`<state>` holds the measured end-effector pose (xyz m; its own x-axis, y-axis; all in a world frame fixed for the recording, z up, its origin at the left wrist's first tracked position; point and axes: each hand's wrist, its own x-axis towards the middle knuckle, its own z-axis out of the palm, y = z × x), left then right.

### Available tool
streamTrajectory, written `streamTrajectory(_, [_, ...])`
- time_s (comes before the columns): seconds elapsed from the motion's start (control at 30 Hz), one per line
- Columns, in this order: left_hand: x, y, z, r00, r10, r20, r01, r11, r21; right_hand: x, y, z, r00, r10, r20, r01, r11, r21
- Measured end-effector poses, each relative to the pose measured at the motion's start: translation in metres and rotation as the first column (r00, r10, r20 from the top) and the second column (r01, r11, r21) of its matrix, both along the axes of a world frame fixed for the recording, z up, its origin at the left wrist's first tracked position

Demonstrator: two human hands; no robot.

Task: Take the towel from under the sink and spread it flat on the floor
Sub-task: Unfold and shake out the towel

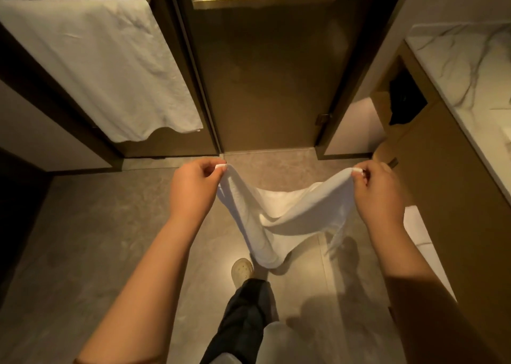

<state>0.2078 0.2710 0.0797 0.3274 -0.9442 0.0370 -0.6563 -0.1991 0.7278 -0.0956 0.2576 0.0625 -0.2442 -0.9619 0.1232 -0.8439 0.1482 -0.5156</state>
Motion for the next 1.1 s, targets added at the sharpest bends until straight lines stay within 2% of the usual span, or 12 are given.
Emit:
streamTrajectory(0.1, [0.012, -0.045, -0.007, 0.999, -0.004, -0.040, 0.005, 1.000, 0.014, 0.014, -0.045, -0.001, 1.000, -0.016, -0.016, 0.016, 0.999, 0.034])
streamTrajectory(0.27, [0.029, -0.113, -0.019, 0.998, -0.011, -0.058, 0.013, 0.999, 0.032, 0.027, -0.116, -0.014, 0.988, -0.076, 0.138, 0.061, 0.993, 0.104])
streamTrajectory(0.47, [0.039, -0.181, -0.034, 0.999, 0.027, -0.041, -0.026, 0.999, 0.023, 0.032, -0.194, -0.033, 0.983, -0.060, 0.176, 0.046, 0.995, 0.086])
streamTrajectory(0.57, [0.036, -0.212, -0.051, 0.994, 0.097, -0.049, -0.097, 0.995, 0.016, 0.031, -0.229, -0.050, 0.977, 0.007, 0.215, -0.006, 1.000, -0.004])
streamTrajectory(0.67, [0.029, -0.245, -0.074, 0.983, 0.173, -0.068, -0.172, 0.985, 0.012, 0.026, -0.271, -0.068, 0.981, 0.120, 0.151, -0.125, 0.992, 0.025])
streamTrajectory(0.8, [0.023, -0.291, -0.114, 0.959, 0.260, -0.113, -0.261, 0.965, 0.009, 0.020, -0.325, -0.103, 0.939, 0.127, 0.320, -0.157, 0.985, 0.069])
streamTrajectory(0.9, [0.021, -0.324, -0.153, 0.940, 0.309, -0.148, -0.311, 0.950, 0.009, 0.013, -0.358, -0.137, 0.931, 0.181, 0.318, -0.202, 0.979, 0.035])
streamTrajectory(1.0, [0.018, -0.351, -0.193, 0.933, 0.317, -0.172, -0.323, 0.947, -0.004, 0.005, -0.388, -0.175, 0.941, 0.255, 0.224, -0.251, 0.967, -0.047])
streamTrajectory(1.1, [0.014, -0.371, -0.229, 0.936, 0.312, -0.161, -0.319, 0.948, -0.017, 0.003, -0.410, -0.209, 0.947, 0.230, 0.225, -0.213, 0.972, -0.100])
